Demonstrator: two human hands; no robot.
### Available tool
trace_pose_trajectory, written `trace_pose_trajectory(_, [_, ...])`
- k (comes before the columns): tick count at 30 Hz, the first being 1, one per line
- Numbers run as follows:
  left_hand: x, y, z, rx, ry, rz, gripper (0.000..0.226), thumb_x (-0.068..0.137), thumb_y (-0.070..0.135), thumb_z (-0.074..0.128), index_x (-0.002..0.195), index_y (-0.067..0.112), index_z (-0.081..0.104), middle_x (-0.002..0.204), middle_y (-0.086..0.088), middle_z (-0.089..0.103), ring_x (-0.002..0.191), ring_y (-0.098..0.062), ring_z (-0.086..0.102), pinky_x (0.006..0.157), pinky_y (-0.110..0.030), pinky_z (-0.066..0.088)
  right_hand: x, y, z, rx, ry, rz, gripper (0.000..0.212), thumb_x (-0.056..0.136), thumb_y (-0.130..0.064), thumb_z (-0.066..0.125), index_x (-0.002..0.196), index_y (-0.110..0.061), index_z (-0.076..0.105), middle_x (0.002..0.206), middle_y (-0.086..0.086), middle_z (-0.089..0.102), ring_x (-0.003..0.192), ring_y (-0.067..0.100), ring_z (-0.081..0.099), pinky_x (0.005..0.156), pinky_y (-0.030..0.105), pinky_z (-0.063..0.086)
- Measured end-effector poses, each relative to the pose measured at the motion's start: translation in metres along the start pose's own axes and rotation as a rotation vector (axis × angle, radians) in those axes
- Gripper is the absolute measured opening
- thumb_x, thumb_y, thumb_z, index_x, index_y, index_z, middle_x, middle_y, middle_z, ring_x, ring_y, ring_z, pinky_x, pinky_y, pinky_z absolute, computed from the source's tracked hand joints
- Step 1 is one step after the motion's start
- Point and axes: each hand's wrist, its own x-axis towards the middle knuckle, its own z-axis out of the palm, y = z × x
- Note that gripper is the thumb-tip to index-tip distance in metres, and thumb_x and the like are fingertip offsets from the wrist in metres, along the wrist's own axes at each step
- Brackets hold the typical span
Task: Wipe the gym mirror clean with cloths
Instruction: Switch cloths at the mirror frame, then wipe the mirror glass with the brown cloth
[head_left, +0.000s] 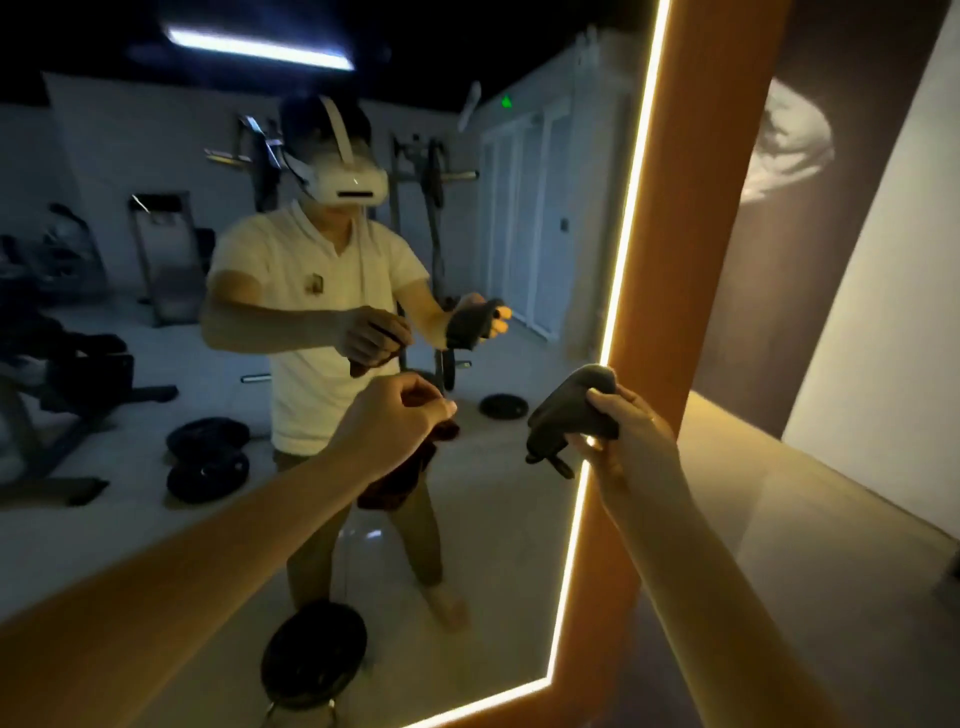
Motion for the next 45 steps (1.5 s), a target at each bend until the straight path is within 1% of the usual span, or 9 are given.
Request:
trace_pose_trajectory(4, [0.035, 0.045, -0.03, 0.228, 0.3, 0.229, 0.024, 0.095, 0.042, 0.071, 0.107, 0.021, 0.066, 0.097, 0.008, 0.067, 0.088, -0.006, 0.063, 0.079, -0.022, 0.049, 0.051, -0.073, 0.047, -0.113, 0.076, -0.244, 0.026, 0.097, -0.006, 0.06, 0.12, -0.018, 0.062, 0.115, 0.01, 0.067, 0.107, 0.025, 0.068, 0.079, 0.035, 0.061])
trace_pose_trajectory(8, [0.06, 0.081, -0.054, 0.464, 0.535, 0.48, 0.048, 0.091, 0.045, 0.073, 0.126, 0.017, 0.056, 0.113, 0.004, 0.052, 0.095, -0.011, 0.051, 0.077, -0.024, 0.045, 0.098, -0.13, 0.1, -0.301, 0.044, -0.684, 0.035, 0.096, -0.002, 0.059, 0.128, -0.017, 0.057, 0.112, 0.001, 0.065, 0.099, 0.01, 0.066, 0.067, 0.012, 0.054])
trace_pose_trajectory(12, [0.084, 0.098, -0.08, 0.693, 0.758, 0.653, 0.057, 0.09, 0.043, 0.074, 0.132, 0.015, 0.05, 0.116, -0.013, 0.053, 0.089, -0.024, 0.057, 0.068, -0.034, 0.051, 0.153, -0.167, 0.162, -0.555, 0.084, -1.122, 0.036, 0.09, -0.004, 0.06, 0.125, -0.013, 0.06, 0.117, 0.001, 0.061, 0.105, 0.012, 0.061, 0.091, 0.023, 0.053])
trace_pose_trajectory(15, [0.108, 0.095, -0.099, 0.875, 0.858, 0.74, 0.05, 0.093, 0.042, 0.068, 0.129, 0.008, 0.056, 0.112, -0.017, 0.054, 0.089, -0.031, 0.059, 0.066, -0.034, 0.048, 0.18, -0.17, 0.208, -0.714, 0.046, -1.33, 0.029, 0.094, -0.007, 0.06, 0.122, -0.008, 0.064, 0.118, 0.009, 0.059, 0.099, 0.011, 0.055, 0.086, 0.017, 0.049])
trace_pose_trajectory(18, [0.132, 0.081, -0.116, 0.996, 0.857, 0.802, 0.044, 0.094, 0.038, 0.065, 0.126, 0.009, 0.056, 0.112, -0.017, 0.054, 0.093, -0.033, 0.057, 0.071, -0.044, 0.054, 0.187, -0.144, 0.24, -0.876, 0.0, -1.531, 0.029, 0.101, -0.028, 0.051, 0.113, -0.009, 0.07, 0.109, 0.009, 0.06, 0.097, 0.021, 0.058, 0.08, 0.038, 0.052])
trace_pose_trajectory(26, [0.161, 0.042, -0.128, 1.204, 0.845, 0.849, 0.048, 0.097, 0.041, 0.049, 0.128, 0.006, 0.063, 0.115, -0.023, 0.059, 0.097, -0.042, 0.055, 0.078, -0.05, 0.042, 0.187, -0.002, 0.172, -1.208, -0.318, -1.793, 0.034, 0.098, -0.024, 0.057, 0.129, -0.011, 0.064, 0.111, 0.006, 0.048, 0.094, 0.026, 0.059, 0.069, 0.044, 0.055])
trace_pose_trajectory(33, [0.161, 0.043, -0.13, 1.231, 0.809, 0.859, 0.048, 0.096, 0.04, 0.051, 0.128, 0.006, 0.062, 0.116, -0.024, 0.059, 0.097, -0.04, 0.052, 0.078, -0.051, 0.043, 0.22, -0.169, 0.269, -1.189, 0.266, -1.77, 0.046, 0.097, -0.031, 0.044, 0.136, -0.013, 0.062, 0.122, 0.015, 0.053, 0.111, 0.029, 0.048, 0.096, 0.044, 0.044])
trace_pose_trajectory(41, [0.161, 0.048, -0.13, 1.157, 0.803, 0.875, 0.047, 0.094, 0.038, 0.051, 0.126, 0.007, 0.064, 0.115, -0.022, 0.058, 0.096, -0.038, 0.052, 0.078, -0.051, 0.045, 0.188, -0.005, 0.163, -1.285, -0.152, -1.868, 0.038, 0.092, -0.022, 0.067, 0.129, -0.013, 0.059, 0.118, 0.006, 0.046, 0.098, 0.028, 0.057, 0.073, 0.045, 0.056])
trace_pose_trajectory(45, [0.16, 0.048, -0.129, 1.165, 0.819, 0.863, 0.047, 0.093, 0.038, 0.054, 0.126, 0.007, 0.064, 0.114, -0.022, 0.059, 0.097, -0.038, 0.051, 0.08, -0.051, 0.043, 0.207, -0.098, 0.218, -1.251, 0.152, -1.816, 0.042, 0.088, -0.026, 0.068, 0.127, -0.01, 0.065, 0.114, 0.012, 0.05, 0.102, 0.027, 0.049, 0.084, 0.045, 0.054])
